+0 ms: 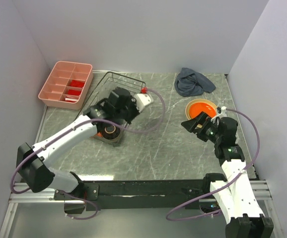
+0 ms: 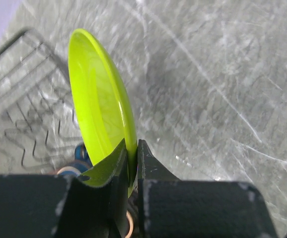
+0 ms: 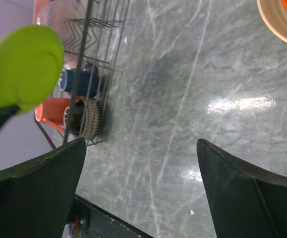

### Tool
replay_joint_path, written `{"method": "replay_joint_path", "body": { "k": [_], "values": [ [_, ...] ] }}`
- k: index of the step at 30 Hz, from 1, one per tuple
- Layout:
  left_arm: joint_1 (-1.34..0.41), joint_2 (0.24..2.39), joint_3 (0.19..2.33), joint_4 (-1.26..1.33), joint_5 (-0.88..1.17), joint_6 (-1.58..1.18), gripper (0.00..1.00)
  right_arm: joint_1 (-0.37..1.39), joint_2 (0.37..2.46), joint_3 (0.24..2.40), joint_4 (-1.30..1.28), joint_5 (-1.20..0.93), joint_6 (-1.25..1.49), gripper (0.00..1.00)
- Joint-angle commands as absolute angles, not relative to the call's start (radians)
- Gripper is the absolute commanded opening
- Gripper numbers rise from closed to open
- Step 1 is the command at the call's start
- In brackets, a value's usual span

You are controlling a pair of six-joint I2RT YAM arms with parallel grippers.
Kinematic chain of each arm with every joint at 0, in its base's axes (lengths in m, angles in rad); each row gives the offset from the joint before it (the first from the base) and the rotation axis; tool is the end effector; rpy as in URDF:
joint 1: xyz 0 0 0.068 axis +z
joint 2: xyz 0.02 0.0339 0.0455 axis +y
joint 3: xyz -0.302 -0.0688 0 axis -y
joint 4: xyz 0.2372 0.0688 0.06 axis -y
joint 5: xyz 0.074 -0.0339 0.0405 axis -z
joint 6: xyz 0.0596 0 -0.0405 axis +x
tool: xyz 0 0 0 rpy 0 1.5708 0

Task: Unload the mixed dishes from the dish rack
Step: Pick up the plate from the dish rack, then place the plate at the center of the board.

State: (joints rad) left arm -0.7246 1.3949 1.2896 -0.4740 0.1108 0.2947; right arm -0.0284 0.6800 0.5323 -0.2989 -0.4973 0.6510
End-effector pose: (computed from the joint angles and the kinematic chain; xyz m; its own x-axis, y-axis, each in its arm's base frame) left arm 0.2359 -0.2176 0.3726 -0.1808 0.5456 -0.8183 0.8157 0.5480 0.1851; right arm 0.1434 0.0244 0.2733 -0.5889 0.5495 -0.5926 -0.0607 0.7011 0.7104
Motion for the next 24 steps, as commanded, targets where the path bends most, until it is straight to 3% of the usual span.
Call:
{"method": "replay_joint_path", "body": {
  "k": [1, 11, 24],
  "values": [
    [-0.853, 1.338, 1.217, -0.279, -0.073, 0.393, 0.01, -0.020, 0.686, 0.610, -0.265, -0.520, 0.699, 1.00],
    [-1.110, 1.411, 1.025, 0.029, -0.415, 0.587, 0.01, -0.020, 0.703, 0.672, -0.295, -0.532, 0.741, 1.00],
    [-1.299, 1.601, 0.965, 0.314, -0.569, 0.845, 0.01, 0.020, 0.784, 0.660, -0.250, -0.552, 0.769, 1.00]
  ]
}}
